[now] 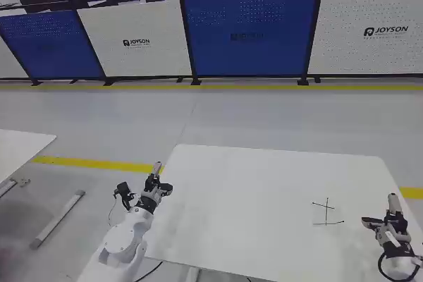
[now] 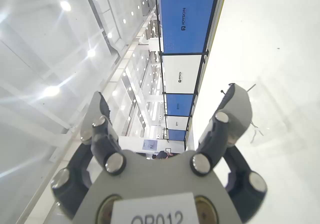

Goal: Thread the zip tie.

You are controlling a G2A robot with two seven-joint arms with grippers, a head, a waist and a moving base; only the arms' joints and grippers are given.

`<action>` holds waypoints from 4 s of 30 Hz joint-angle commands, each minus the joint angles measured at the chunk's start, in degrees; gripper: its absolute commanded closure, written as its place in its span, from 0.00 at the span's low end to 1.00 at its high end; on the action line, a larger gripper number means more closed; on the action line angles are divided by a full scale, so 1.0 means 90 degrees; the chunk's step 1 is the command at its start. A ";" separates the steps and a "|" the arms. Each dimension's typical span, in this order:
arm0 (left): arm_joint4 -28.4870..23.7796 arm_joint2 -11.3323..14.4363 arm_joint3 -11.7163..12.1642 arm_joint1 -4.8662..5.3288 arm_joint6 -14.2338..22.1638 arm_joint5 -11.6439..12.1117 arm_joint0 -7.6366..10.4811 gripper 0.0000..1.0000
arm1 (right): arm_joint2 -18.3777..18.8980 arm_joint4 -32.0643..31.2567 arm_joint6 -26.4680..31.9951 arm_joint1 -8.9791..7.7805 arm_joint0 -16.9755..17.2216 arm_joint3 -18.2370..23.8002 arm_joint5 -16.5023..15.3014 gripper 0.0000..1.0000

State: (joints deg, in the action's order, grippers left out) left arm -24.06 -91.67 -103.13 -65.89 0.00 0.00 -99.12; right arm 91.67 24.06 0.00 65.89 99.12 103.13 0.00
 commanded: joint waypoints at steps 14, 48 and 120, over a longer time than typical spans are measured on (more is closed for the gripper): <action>0.0000 0.0000 0.0000 0.0000 0.0000 0.0000 0.0000 0.00 | 0.0000 0.0000 0.0000 0.0000 0.0000 0.0000 0.0000 0.00; 0.0000 0.0000 0.0000 0.0000 0.0000 0.0000 0.0000 0.00 | 0.0778 -0.0607 0.2794 -0.0234 -0.0231 -0.0042 0.0868 0.00; 0.0000 0.0000 0.0000 0.0000 0.0000 0.0000 0.0000 0.00 | -0.0133 -0.2556 0.8849 -0.0916 -0.3471 -0.2490 -0.0522 0.00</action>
State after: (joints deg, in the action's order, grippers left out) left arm -24.06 -91.67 -103.13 -65.89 0.00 0.00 -99.12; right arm 90.91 1.87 79.64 57.71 68.02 80.34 -5.13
